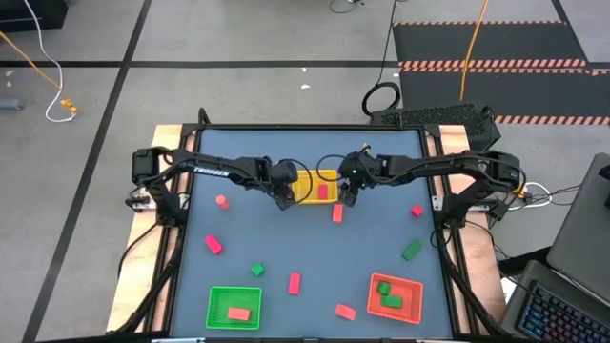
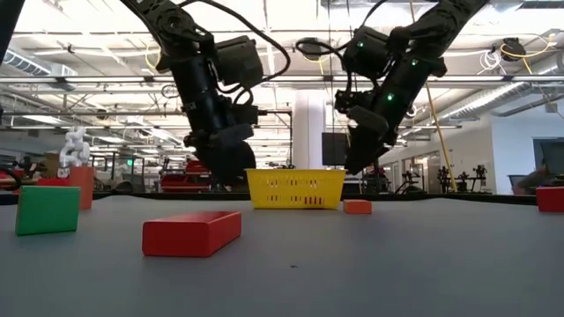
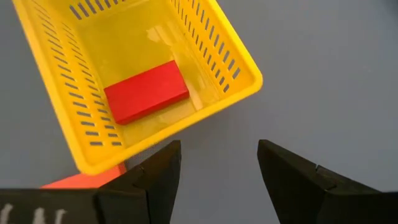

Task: Sort & place blocks by color
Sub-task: Put the orange block into the green bin

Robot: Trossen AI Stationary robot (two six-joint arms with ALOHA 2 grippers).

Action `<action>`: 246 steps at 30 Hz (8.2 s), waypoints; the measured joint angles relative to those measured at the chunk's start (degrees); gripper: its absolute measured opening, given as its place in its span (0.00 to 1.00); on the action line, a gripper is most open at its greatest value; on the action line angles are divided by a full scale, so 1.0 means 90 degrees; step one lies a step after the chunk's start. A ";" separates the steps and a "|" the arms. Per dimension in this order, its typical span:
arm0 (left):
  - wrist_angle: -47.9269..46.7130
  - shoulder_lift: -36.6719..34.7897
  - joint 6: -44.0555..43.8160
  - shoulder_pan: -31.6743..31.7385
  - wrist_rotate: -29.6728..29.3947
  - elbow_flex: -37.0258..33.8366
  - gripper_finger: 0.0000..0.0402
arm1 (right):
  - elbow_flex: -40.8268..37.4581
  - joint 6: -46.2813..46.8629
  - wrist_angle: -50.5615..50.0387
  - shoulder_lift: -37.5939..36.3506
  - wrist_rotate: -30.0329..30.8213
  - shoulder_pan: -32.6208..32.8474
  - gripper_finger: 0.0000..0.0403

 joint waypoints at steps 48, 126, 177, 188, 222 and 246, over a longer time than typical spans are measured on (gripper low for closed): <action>-0.0104 -0.3159 0.0831 -0.2042 -0.0866 -0.0007 0.40 | -0.0639 0.3218 0.0710 0.0262 0.0469 0.1978 0.82; 0.2509 -0.3209 0.1928 -0.2983 -0.0541 -0.0400 0.40 | -0.0549 0.1549 0.1268 -0.0829 0.0981 0.3706 0.30; 0.6601 -0.1843 0.3200 -0.3017 0.0039 -0.1320 0.82 | -0.0513 -0.2100 0.4057 -0.1494 0.1848 0.3844 0.30; 0.6967 -0.1798 0.3129 -0.3017 0.0063 -0.1318 0.81 | -0.0525 -0.2050 0.4304 -0.1345 0.1780 0.3837 0.30; 0.8557 -0.0818 0.3293 -0.2910 0.0133 -0.1297 0.32 | -0.0534 -0.2057 0.4368 -0.1314 0.1790 0.3830 0.37; 0.3145 -0.3221 0.0165 -0.4950 -0.1190 -0.1201 0.32 | -0.0529 -0.1849 0.2940 -0.1686 0.2461 0.3832 0.66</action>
